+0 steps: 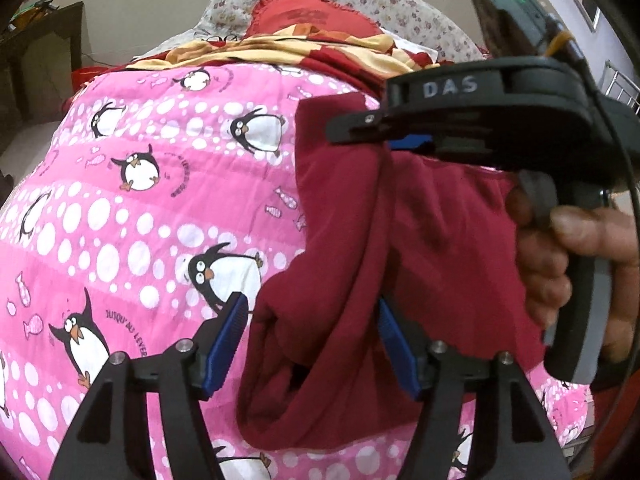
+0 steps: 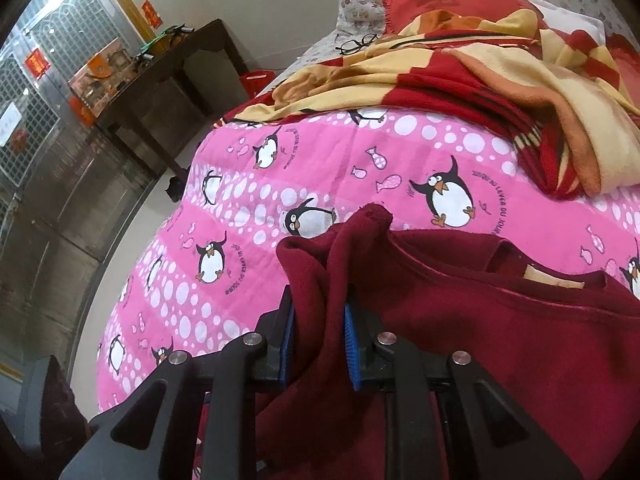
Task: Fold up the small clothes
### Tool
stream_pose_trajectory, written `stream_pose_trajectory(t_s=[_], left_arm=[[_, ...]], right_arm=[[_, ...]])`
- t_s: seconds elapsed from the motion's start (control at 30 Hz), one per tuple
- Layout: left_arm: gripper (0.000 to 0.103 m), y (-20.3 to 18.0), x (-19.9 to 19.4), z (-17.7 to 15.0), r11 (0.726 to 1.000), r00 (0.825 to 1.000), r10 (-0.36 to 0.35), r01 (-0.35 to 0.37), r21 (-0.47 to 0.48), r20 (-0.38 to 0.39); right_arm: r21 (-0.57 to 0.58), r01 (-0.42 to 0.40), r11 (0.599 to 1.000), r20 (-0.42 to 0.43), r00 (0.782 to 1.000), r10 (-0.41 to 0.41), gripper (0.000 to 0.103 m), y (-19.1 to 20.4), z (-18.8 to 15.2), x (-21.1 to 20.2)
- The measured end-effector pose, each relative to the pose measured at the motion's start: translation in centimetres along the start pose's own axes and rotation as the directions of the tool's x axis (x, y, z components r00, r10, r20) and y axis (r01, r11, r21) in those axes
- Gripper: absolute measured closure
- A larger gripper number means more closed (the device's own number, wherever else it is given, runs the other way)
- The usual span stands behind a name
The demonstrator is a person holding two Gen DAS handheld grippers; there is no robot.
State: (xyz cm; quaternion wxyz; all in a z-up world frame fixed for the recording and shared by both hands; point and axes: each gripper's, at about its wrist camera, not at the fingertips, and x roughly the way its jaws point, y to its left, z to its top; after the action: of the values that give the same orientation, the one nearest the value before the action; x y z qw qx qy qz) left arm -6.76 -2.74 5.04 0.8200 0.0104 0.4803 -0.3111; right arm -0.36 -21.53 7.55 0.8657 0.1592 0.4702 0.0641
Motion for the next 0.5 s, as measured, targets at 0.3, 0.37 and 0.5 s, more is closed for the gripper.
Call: stream_pose_trajectory(t_s=[0.3, 0.37, 0.5], left_arm=[[0.076, -1.3, -0.1, -0.4, 0.999, 0.999, -0.027, 0.028, 0.044, -0.027], [0.078, -1.8, -0.8, -0.2, 0.997, 0.998, -0.064, 0.065, 0.04, -0.023], [0.079, -3.5, -2.5, 1.0, 0.99, 0.991, -0.133, 0.133, 0.044, 0.001]], right_arm=[[0.005, 0.001, 1.0, 0.026, 1.0, -0.002, 0.076, -0.8, -0.5, -1.3], [-0.006, 0.005, 1.0, 0.041, 0.999, -0.005, 0.077, -1.0, -0.7, -2.2], [-0.004, 0.01, 1.0, 0.071, 0.997, -0.009, 0.077, -2.3, -0.7, -4.7]])
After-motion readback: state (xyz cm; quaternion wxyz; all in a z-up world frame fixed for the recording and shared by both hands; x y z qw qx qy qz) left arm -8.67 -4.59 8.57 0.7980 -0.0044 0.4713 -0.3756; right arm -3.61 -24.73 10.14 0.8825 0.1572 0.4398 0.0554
